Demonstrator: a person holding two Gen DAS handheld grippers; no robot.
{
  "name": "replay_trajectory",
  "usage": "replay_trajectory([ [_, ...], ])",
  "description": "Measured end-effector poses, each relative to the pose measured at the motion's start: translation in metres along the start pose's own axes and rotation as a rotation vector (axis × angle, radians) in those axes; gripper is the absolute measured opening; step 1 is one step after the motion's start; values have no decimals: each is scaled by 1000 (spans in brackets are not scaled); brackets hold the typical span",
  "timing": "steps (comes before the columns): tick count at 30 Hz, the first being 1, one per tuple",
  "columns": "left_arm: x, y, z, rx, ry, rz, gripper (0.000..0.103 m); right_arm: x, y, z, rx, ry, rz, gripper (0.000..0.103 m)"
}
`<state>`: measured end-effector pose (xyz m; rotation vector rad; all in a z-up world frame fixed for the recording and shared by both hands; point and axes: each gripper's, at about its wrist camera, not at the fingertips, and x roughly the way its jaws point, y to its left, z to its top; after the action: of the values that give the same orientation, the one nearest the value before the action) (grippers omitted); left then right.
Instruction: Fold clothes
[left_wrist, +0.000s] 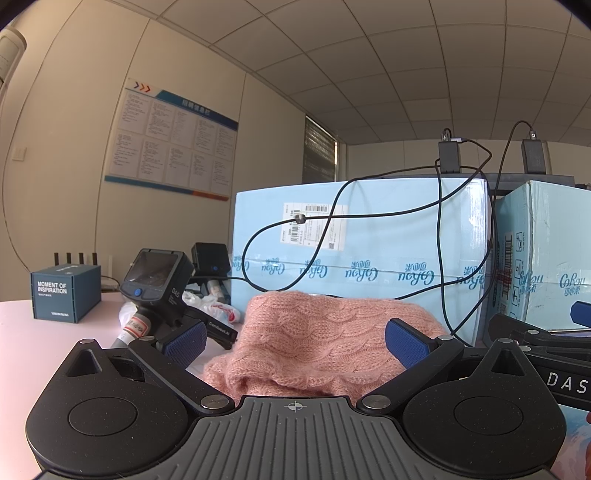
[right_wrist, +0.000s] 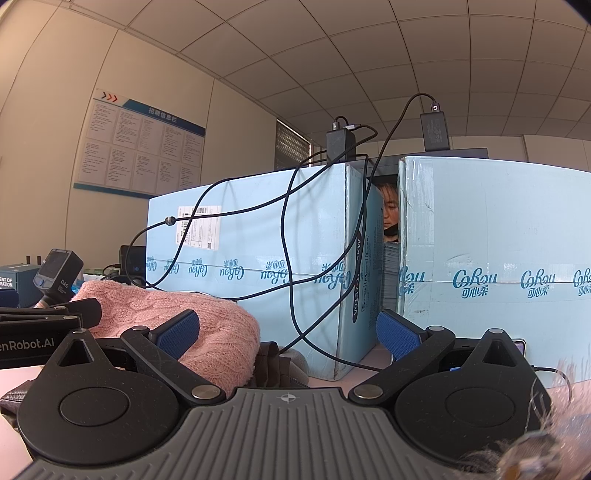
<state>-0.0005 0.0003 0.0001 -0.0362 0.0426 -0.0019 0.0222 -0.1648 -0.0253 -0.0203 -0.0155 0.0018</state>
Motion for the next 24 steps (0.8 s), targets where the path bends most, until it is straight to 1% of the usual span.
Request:
replay_trajectory([
  [17,0,2,0,-7,-2,7,103,0,-1,0,2,1,-1,103],
  [24,-1,4,0,-24,-12,7,103,-4,3,0,-17,-12,-38,103],
])
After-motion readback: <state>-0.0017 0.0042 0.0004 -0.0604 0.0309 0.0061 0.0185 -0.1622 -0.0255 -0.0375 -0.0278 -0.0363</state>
